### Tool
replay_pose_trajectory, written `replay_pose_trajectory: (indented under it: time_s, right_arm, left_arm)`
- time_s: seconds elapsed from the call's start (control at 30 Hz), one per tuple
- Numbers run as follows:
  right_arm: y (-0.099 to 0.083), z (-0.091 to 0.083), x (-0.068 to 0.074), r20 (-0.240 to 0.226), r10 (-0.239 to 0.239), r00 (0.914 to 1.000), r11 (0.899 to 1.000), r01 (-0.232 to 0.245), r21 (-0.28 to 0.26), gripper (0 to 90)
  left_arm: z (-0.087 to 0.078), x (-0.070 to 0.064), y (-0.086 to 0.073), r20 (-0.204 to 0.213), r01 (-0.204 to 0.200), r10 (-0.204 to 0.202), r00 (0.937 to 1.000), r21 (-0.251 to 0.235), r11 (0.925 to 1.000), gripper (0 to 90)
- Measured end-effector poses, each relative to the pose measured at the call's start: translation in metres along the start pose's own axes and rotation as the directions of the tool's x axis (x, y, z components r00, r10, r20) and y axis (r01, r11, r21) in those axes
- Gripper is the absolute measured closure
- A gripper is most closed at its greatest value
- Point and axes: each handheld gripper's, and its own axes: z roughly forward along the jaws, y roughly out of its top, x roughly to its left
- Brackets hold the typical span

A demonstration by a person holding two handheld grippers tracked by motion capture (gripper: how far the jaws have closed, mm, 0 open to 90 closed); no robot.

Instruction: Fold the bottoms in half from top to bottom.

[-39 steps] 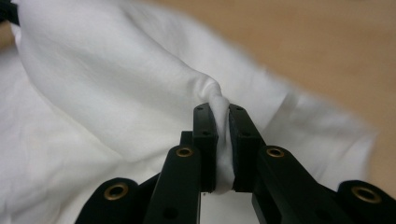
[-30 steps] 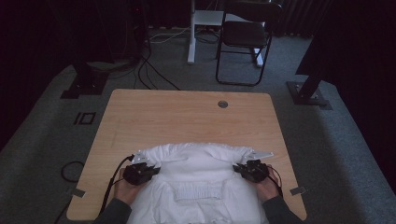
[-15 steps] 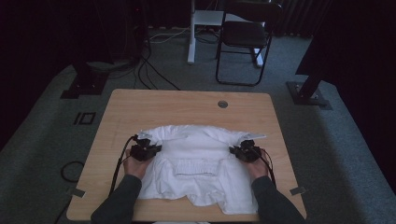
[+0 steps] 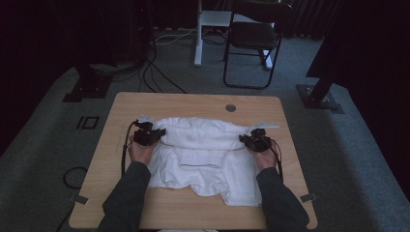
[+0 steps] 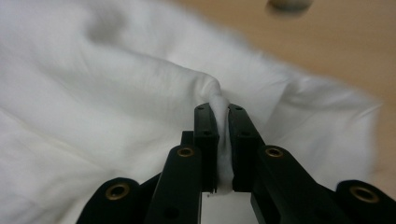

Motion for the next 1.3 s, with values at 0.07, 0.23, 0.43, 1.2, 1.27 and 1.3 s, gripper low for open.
replay_pose_trajectory:
  time_s: [0.07, 0.23, 0.43, 1.2, 1.27, 1.3]
  right_arm:
    - [0.005, -0.009, -0.002, -0.001, -0.001, 1.0, 0.999, 0.001, -0.037, 84.6]
    - [0.032, -0.043, -0.008, -0.03, 0.01, 0.9995, 0.987, -0.014, -0.159, 84.7]
    - [0.052, -0.088, -0.003, -0.038, -0.037, 0.9986, 0.943, 0.022, -0.333, 84.8]
    - [-0.023, -0.098, 0.041, -0.114, -0.087, 0.9896, 0.966, 0.055, -0.252, 49.1]
    - [-0.013, -0.081, 0.056, -0.084, -0.126, 0.9884, 0.969, 0.105, -0.224, 51.2]
    - [-0.008, -0.07, 0.062, -0.072, -0.144, 0.987, 0.972, 0.127, -0.199, 51.5]
  left_arm:
    - [-0.019, 0.0, 0.011, 0.05, -0.003, 0.007, 0.9987, -0.081, 0.9967, 84.6]
    - [-0.059, -0.007, 0.04, 0.123, 0.002, 0.027, 0.992, -0.235, 0.9721, 85.0]
    - [-0.093, -0.015, 0.044, 0.178, -0.012, 0.068, 0.9817, -0.299, 0.9543, 85.1]
    - [-0.095, -0.029, -0.014, 0.23, -0.016, 0.058, 0.9716, -0.179, 0.9837, 63.1]
    - [-0.08, -0.042, -0.006, 0.224, -0.033, 0.068, 0.9723, -0.155, 0.9873, 63.2]
    - [-0.071, -0.049, -0.003, 0.221, -0.038, 0.068, 0.973, -0.139, 0.9895, 63.2]
